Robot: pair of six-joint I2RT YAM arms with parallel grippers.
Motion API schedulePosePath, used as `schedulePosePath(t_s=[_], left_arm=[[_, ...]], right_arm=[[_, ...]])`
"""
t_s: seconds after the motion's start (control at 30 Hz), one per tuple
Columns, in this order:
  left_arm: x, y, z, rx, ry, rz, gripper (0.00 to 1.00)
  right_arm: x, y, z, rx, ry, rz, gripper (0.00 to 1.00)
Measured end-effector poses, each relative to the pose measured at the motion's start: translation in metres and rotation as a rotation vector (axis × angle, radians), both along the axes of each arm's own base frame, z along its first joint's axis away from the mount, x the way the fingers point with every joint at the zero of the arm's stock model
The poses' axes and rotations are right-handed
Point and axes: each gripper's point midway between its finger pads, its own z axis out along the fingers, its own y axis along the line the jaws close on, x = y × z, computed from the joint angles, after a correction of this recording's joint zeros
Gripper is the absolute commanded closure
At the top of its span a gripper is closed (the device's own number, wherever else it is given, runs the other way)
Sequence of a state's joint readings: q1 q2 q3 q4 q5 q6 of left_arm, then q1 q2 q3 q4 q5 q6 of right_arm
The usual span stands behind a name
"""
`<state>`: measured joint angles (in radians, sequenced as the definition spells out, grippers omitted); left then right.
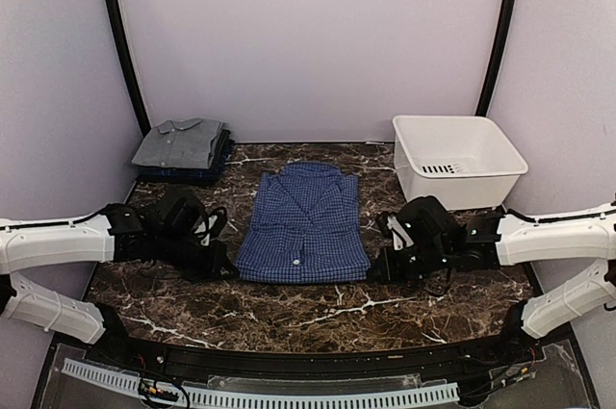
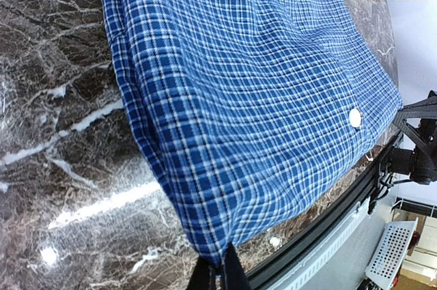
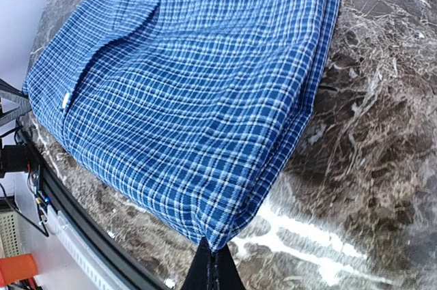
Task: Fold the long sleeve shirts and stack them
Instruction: Pick up the 2/3-rectangle-folded shirt from the center of the board, then fold the 2/3-rectangle-folded shirt at the center of the board.
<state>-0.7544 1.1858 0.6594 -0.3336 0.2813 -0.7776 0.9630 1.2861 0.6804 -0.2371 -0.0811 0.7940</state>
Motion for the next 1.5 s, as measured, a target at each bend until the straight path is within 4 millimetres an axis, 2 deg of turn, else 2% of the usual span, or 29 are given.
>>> schedulePosePath(t_s=[0.17,0.3,0.37,0.43,0.5,0.53,0.6,0.67,0.77,0.83,0.93,1.0,1.07,1.17,1.23,1.3,1.4,1.5], left_arm=[[-0.014,0.002,0.02,0.0,-0.007,-0.016,1.0],[-0.004,-0.003,0.058,-0.015,-0.048,-0.014,1.0],[0.014,-0.013,0.088,-0.043,-0.089,-0.014,1.0],[0.037,-0.021,0.107,-0.071,-0.122,-0.01,1.0],[0.067,-0.022,0.115,-0.088,-0.135,0.009,1.0],[0.085,-0.02,0.116,-0.093,-0.138,0.025,1.0],[0.123,-0.017,0.111,-0.095,-0.135,0.056,1.0],[0.176,-0.018,0.095,-0.11,-0.133,0.089,1.0],[0.244,-0.022,0.053,-0.128,-0.114,0.123,1.0],[0.279,-0.023,0.018,-0.122,-0.095,0.146,1.0],[0.316,-0.028,-0.04,-0.11,-0.054,0.161,1.0],[0.321,-0.032,-0.06,-0.124,-0.033,0.154,1.0],[0.324,-0.036,-0.055,-0.14,-0.044,0.151,1.0],[0.317,-0.037,-0.055,-0.148,-0.049,0.154,1.0],[0.297,-0.032,-0.059,-0.147,-0.03,0.161,1.0],[0.27,-0.028,-0.057,-0.144,-0.009,0.166,1.0],[0.219,-0.02,-0.046,-0.124,0.013,0.17,1.0],[0.183,-0.014,-0.027,-0.122,-0.005,0.17,1.0]], right_arm=[[-0.01,0.001,0.029,0.013,-0.025,0.01,1.0],[0.004,0.011,0.07,0.034,-0.084,0.004,1.0],[0.024,0.02,0.094,0.051,-0.12,-0.006,1.0],[0.055,0.025,0.11,0.058,-0.154,-0.038,1.0],[0.091,0.024,0.116,0.05,-0.182,-0.083,1.0],[0.117,0.022,0.118,0.041,-0.194,-0.112,1.0],[0.164,0.022,0.113,0.022,-0.216,-0.159,1.0],[0.218,0.023,0.099,-0.001,-0.232,-0.205,1.0],[0.282,0.023,0.057,-0.059,-0.237,-0.251,1.0],[0.31,0.022,0.02,-0.105,-0.221,-0.272,1.0],[0.333,0.02,-0.032,-0.173,-0.182,-0.276,1.0],[0.34,0.022,-0.056,-0.197,-0.164,-0.267,1.0],[0.346,0.028,-0.053,-0.182,-0.188,-0.262,1.0],[0.337,0.028,-0.054,-0.183,-0.19,-0.252,1.0],[0.319,0.027,-0.057,-0.189,-0.183,-0.236,1.0],[0.291,0.026,-0.056,-0.2,-0.166,-0.208,1.0],[0.238,0.027,-0.055,-0.222,-0.136,-0.159,1.0],[0.197,0.025,-0.048,-0.229,-0.12,-0.128,1.0]])
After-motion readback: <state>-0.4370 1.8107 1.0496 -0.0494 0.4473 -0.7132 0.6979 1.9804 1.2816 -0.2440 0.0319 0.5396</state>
